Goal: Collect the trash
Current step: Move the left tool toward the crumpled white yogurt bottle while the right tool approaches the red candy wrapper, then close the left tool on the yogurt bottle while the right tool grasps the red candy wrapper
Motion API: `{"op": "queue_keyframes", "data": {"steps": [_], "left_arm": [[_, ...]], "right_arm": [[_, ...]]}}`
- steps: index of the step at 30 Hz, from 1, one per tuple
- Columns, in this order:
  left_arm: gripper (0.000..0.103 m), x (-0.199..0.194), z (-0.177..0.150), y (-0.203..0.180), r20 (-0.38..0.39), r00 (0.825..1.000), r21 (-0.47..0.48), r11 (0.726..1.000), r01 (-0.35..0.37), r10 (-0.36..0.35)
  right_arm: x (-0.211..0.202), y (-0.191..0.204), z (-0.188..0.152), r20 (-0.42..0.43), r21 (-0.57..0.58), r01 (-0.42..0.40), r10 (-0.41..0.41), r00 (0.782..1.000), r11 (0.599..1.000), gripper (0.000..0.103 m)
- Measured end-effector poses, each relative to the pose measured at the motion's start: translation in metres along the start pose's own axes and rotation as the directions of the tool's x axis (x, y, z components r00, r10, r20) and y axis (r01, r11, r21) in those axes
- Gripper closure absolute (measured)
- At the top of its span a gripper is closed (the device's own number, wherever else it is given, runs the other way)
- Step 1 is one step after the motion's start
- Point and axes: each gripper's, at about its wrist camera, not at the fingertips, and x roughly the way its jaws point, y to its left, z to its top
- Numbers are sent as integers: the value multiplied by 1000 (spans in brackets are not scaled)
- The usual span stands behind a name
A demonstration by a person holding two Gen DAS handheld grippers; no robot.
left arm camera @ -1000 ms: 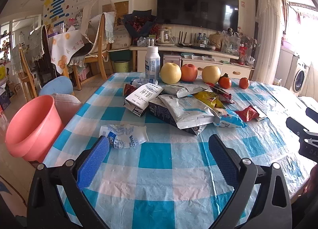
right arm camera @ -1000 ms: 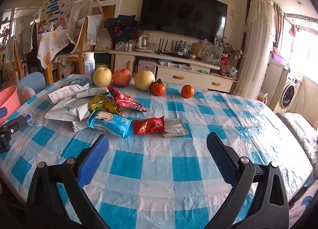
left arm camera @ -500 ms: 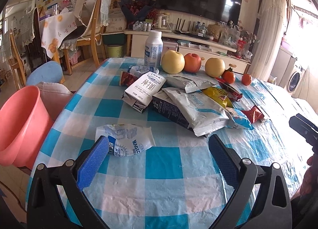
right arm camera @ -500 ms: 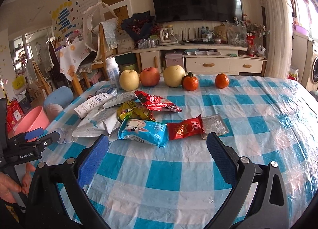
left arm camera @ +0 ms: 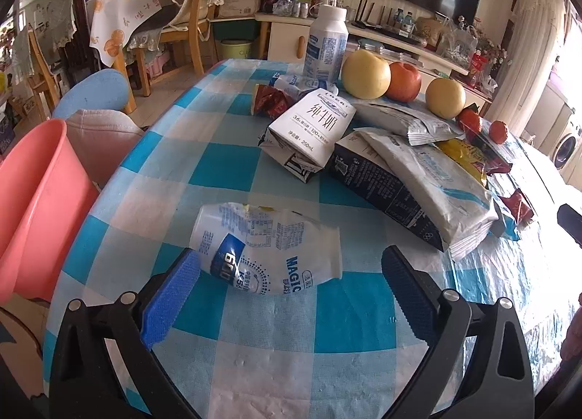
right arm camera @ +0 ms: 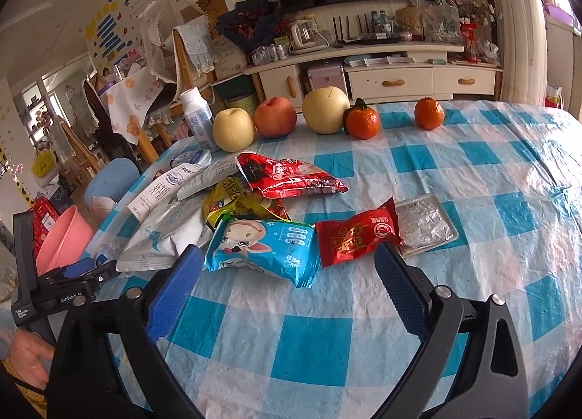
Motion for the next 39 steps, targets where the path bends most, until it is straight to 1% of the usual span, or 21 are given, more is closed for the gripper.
{"op": "queue_keyframes", "data": {"steps": [1,3,5,8,12,14,17,20,24,27,28,29,30,31,32,33,35,36,37,38,39], "left_arm": [[4,2,0,1,-8,1000,-2,1000,-7,6],[4,7,0,2,-20,1000,-9,1000,-13,12],[4,10,0,3,-22,1000,-8,1000,-23,22],[4,12,1,7,-24,999,-18,1000,-24,24],[4,21,0,8,-55,998,-36,999,2,-4],[4,22,0,6,-57,998,-33,999,8,-10],[4,23,0,-2,-57,998,-15,1000,27,-28],[4,26,1,-6,-56,998,-6,1000,22,-23],[4,29,5,-7,-56,998,-5,1000,29,-29],[5,32,8,-12,-55,998,22,1000,20,-19],[6,32,9,-14,-54,998,32,999,13,-11],[11,33,9,-16,-52,999,46,999,3,0],[16,34,9,-19,-51,999,63,998,-7,10],[24,35,10,-21,-46,998,80,996,-27,31],[29,35,10,-24,-45,998,93,995,-38,42],[31,35,11,-25,-44,998,101,994,-38,43],[40,34,11,-27,-38,999,111,993,-30,35],[42,33,11,-27,-36,999,114,993,-27,32],[46,32,11,-28,-35,999,118,993,-24,28],[49,31,10,-28,-34,999,122,992,-21,25],[51,30,10,-28,-34,999,125,992,-17,22]], "right_arm": [[3,0,0,-10,5,-10,10,1000,1000,18],[11,3,1,-30,5,-27,27,999,1000,18],[17,6,1,-42,-6,-19,19,999,1000,18],[21,-1,3,-45,9,23,-22,999,1000,18],[25,-30,7,-53,80,105,-101,993,991,18],[28,-43,8,-66,105,143,-137,988,984,18],[40,-54,7,-105,126,154,-141,984,980,18],[53,-54,6,-131,94,169,-156,979,981,18],[64,-50,9,-130,44,180,-173,976,983,18],[68,-43,9,-130,-1,178,-177,976,984,18],[70,-39,9,-130,-24,189,-190,973,982,18],[71,-36,8,-128,-47,200,-204,970,979,18],[72,-35,8,-127,-58,203,-209,970,977,22],[73,-34,9,-124,-61,200,-206,971,978,27],[73,-34,9,-124,-62,198,-205,971,978,28],[74,-35,9,-126,-63,201,-207,970,978,28],[75,-35,9,-126,-66,204,-211,969,977,30],[75,-34,10,-126,-66,206,-213,969,976,32],[75,-35,10,-124,-65,209,-216,968,976,38],[74,-35,10,-121,-63,213,-219,968,975,41],[74,-35,10,-120,-63,216,-222,968,974,50]]}}
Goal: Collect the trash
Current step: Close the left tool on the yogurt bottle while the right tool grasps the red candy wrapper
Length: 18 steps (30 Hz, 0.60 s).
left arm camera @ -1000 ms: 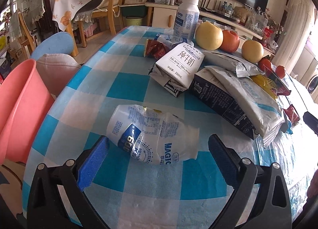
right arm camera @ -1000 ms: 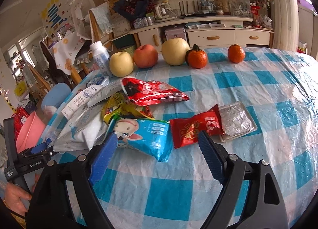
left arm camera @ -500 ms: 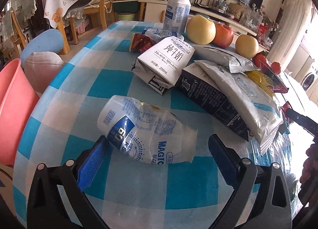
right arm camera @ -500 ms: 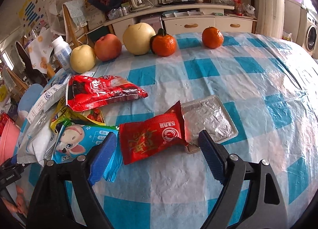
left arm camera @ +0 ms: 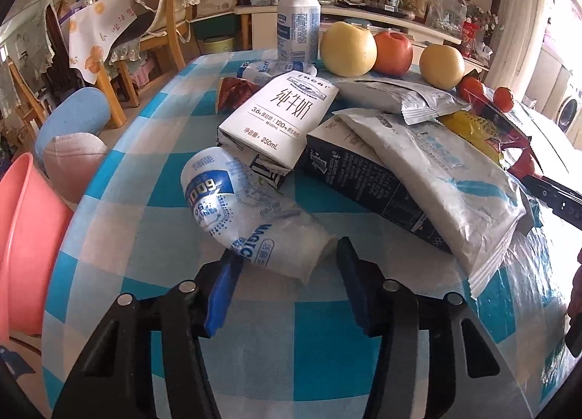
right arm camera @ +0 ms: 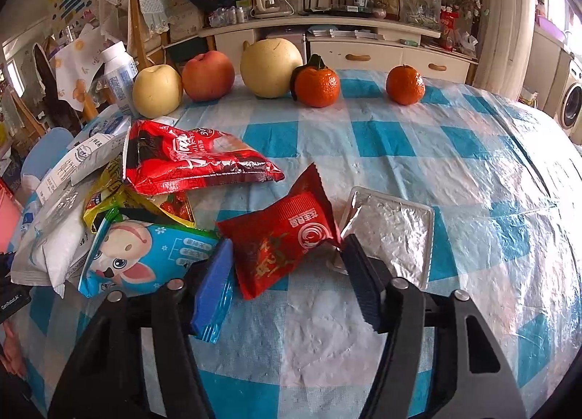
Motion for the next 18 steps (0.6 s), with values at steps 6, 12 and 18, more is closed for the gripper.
{"op": "queue_keyframes", "data": {"steps": [6,12,18], "left_arm": [[66,-2,-1,3,3,1000,-6,1000,21,-21],[82,-7,-2,2,16,999,2,999,46,-46],[86,-13,-2,3,40,997,2,998,59,-59]], "right_arm": [[-2,1,0,3,-7,-1,1,1000,1000,54],[-4,4,-1,-1,-27,-2,2,1000,1000,98],[-4,4,-4,-19,-27,-22,21,1000,999,101]]}}
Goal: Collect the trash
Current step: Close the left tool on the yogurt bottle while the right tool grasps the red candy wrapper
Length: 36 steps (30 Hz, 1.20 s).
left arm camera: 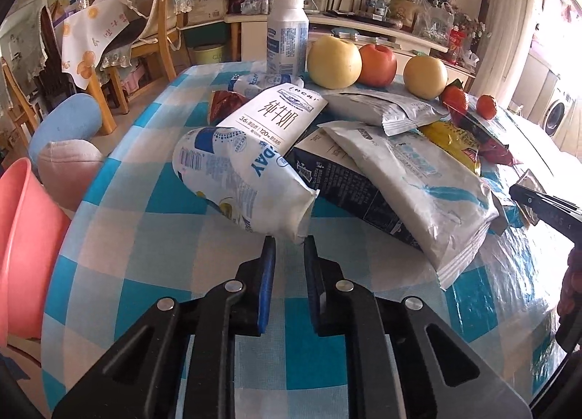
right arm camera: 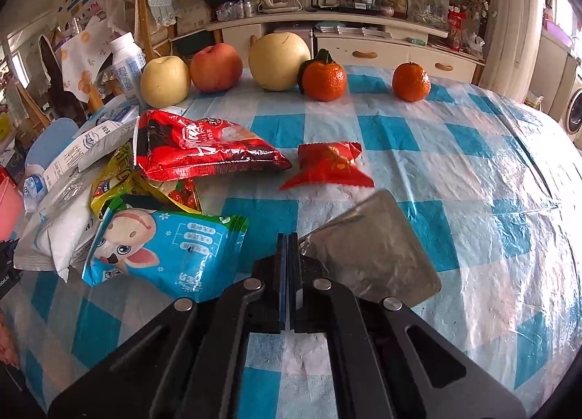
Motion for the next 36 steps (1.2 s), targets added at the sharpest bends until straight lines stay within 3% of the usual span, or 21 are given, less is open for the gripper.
{"op": "queue_keyframes", "data": {"steps": [5,8,9,10,12,15,19,21,22,23,28,32,33,36], "left_arm": [[90,-6,1,-1,14,1000,3,1000,21,-21],[90,-13,2,-4,38,998,10,999,50,-51],[90,-15,2,-5,44,997,13,998,60,-60],[90,-16,2,-6,48,996,16,997,75,-76],[90,-17,2,-8,48,992,17,993,120,-121],[90,-20,0,-15,40,979,43,979,200,-202],[87,-21,-1,-21,23,972,56,972,230,-232],[69,-18,0,-15,17,975,19,975,222,-222],[47,-18,0,-10,17,979,-8,979,203,-203],[32,-17,0,-5,19,982,-30,982,188,-187],[20,-10,-1,5,-1,991,-77,988,131,-132],[20,1,-2,6,-49,994,-95,991,94,-98],[20,2,-3,6,-52,995,-93,992,84,-89],[20,0,0,10,-24,998,-89,995,54,-57]], "right_arm": [[-7,-4,1,21,13,-7,7,1000,1000,100],[-10,-14,2,35,56,-8,6,999,998,67],[-11,-17,2,41,70,0,-3,999,998,49],[-12,-19,3,47,79,6,-10,999,997,43],[-12,-21,4,50,81,14,-18,999,997,42],[-9,-22,4,49,78,42,-46,998,996,26],[1,-24,4,27,79,43,-45,999,996,20],[4,-24,8,24,67,52,-54,998,996,17],[7,-25,10,18,65,54,-56,998,996,15],[10,-26,12,15,65,52,-53,998,997,14],[22,-27,24,7,53,65,-66,998,996,13],[30,-25,31,1,33,65,-65,998,997,13],[31,-25,33,2,33,61,-61,998,998,16],[33,-25,38,11,26,72,-72,997,997,42]]}}
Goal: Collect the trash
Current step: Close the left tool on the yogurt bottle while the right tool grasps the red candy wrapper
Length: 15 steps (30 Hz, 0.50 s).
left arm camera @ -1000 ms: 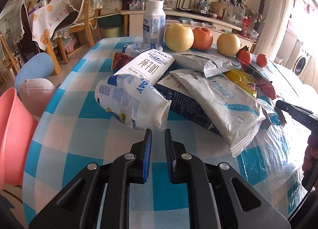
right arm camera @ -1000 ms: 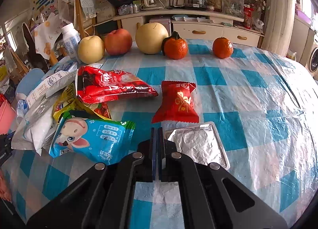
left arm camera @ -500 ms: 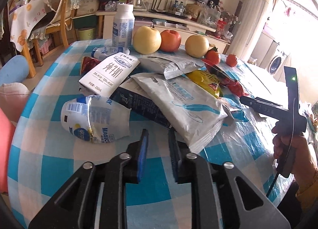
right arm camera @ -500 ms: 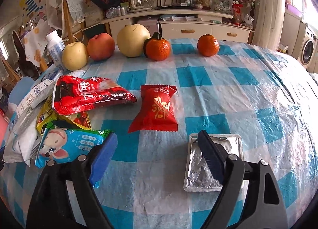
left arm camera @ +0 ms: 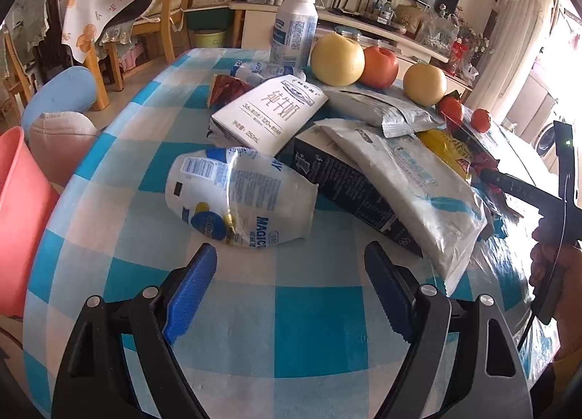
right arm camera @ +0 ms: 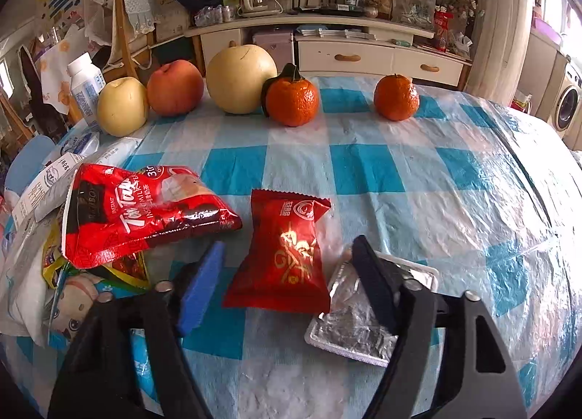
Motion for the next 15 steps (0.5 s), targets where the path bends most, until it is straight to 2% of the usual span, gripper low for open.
{"op": "queue_keyframes", "data": {"steps": [4,6,11,15], "left_arm": [[20,10,7,10,-2,1000,-39,999,-21,21],[20,17,8,14,-14,999,-44,998,-41,41],[20,24,21,15,5,993,32,992,-119,119],[20,29,27,28,-33,997,-6,998,-64,64]], "right_arm": [[0,2,1,4,-10,-13,13,1000,1000,65],[-1,-1,2,5,0,-25,25,1000,1000,67],[-2,-7,2,12,26,-55,55,998,998,68],[-4,-7,2,16,28,-66,65,998,997,70]]}}
